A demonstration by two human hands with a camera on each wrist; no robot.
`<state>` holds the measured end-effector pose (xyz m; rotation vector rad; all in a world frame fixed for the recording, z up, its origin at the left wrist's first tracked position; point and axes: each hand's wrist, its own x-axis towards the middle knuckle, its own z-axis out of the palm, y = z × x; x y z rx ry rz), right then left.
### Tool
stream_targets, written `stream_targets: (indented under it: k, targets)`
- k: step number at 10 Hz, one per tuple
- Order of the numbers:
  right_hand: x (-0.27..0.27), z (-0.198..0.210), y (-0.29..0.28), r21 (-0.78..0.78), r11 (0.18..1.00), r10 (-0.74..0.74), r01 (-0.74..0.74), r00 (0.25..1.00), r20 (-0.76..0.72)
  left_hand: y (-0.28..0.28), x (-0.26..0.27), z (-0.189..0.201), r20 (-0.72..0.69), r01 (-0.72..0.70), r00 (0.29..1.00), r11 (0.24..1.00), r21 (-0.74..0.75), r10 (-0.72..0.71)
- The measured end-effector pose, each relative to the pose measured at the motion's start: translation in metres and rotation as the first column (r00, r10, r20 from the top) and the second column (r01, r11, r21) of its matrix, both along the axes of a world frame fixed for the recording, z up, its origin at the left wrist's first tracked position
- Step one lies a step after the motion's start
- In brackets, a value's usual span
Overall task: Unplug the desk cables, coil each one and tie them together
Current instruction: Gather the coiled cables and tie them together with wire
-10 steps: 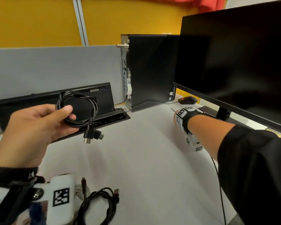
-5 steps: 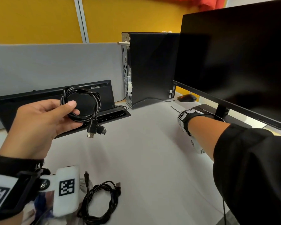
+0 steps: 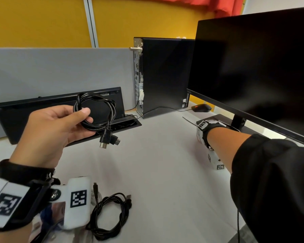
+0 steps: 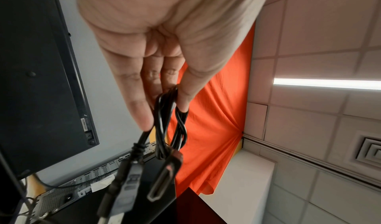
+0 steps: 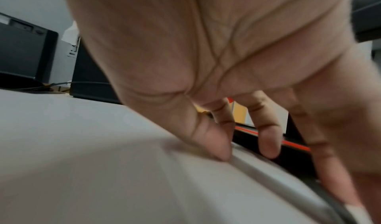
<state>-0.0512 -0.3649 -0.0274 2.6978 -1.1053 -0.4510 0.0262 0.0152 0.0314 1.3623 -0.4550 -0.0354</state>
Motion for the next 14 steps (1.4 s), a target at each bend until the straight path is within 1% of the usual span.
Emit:
stream_targets:
  k: [1, 2, 3, 4, 5, 6, 7, 8, 9, 10, 11, 12, 13, 14]
  targets:
    - [-0.002, -0.001, -0.003, -0.030, 0.998, -0.054, 0.056, 0.996, 0.077, -0.001, -0.001, 0.001, 0.004, -0.005, 1.000, 1.000, 0.008, 0.005]
    - [-0.003, 0.000, 0.004, 0.031, 0.992, -0.123, 0.119, 0.983, 0.135, -0.001, -0.003, 0.001, -0.006, -0.006, 1.000, 1.000, 0.012, 0.006]
    - [-0.003, -0.003, 0.001, -0.060, 0.992, -0.099, 0.114, 0.971, 0.216, -0.002, -0.006, 0.002, -0.011, -0.004, 1.000, 1.000, 0.021, 0.004]
    - [0.001, -0.005, 0.004, 0.041, 0.987, -0.162, 0.157, 0.944, 0.289, -0.001, -0.007, 0.002, -0.016, -0.020, 1.000, 0.999, 0.031, 0.020]
    - [0.008, -0.006, 0.007, 0.096, 0.993, -0.095, 0.069, 0.948, 0.304, -0.001, -0.006, 0.002, -0.030, -0.029, 0.999, 0.999, 0.034, 0.030]
    - [0.013, 0.002, 0.022, 0.156, 0.986, -0.129, 0.063, 0.883, 0.452, 0.001, -0.004, 0.002, -0.037, -0.035, 0.999, 0.999, 0.026, 0.036]
    - [0.031, 0.022, 0.042, 0.005, 1.000, 0.012, -0.013, 0.980, 0.198, 0.003, -0.001, 0.004, -0.032, -0.053, 0.998, 0.998, 0.015, 0.054]
    - [0.047, 0.035, 0.054, 0.226, 0.973, -0.097, -0.040, 0.820, 0.564, 0.004, 0.001, 0.004, -0.043, -0.072, 0.997, 0.997, -0.009, 0.071]
    - [0.065, 0.049, 0.072, 0.470, 0.851, -0.179, -0.233, 0.714, 0.678, 0.006, 0.003, 0.003, -0.044, -0.086, 0.995, 0.996, -0.009, 0.085]
    - [0.066, 0.060, 0.100, 0.578, 0.635, -0.210, -0.512, 0.606, 0.767, 0.008, 0.006, 0.002, -0.049, -0.100, 0.994, 0.995, -0.003, 0.100]
    - [0.065, 0.067, 0.122, 0.527, 0.508, -0.160, -0.682, 0.526, 0.835, 0.008, 0.010, 0.000, -0.063, -0.120, 0.991, 0.993, -0.007, 0.120]
    - [0.065, 0.075, 0.146, 0.461, 0.441, -0.143, -0.770, 0.447, 0.883, 0.011, 0.014, 0.000, -0.078, -0.146, 0.987, 0.989, -0.030, 0.144]
    - [0.066, 0.086, 0.163, 0.322, 0.398, -0.180, -0.859, 0.271, 0.946, 0.015, 0.019, 0.000, -0.077, -0.188, 0.980, 0.981, -0.054, 0.183]
    - [0.067, 0.094, 0.174, 0.227, 0.395, -0.207, -0.890, 0.155, 0.966, 0.021, 0.023, 0.001, -0.080, -0.215, 0.975, 0.973, -0.083, 0.209]
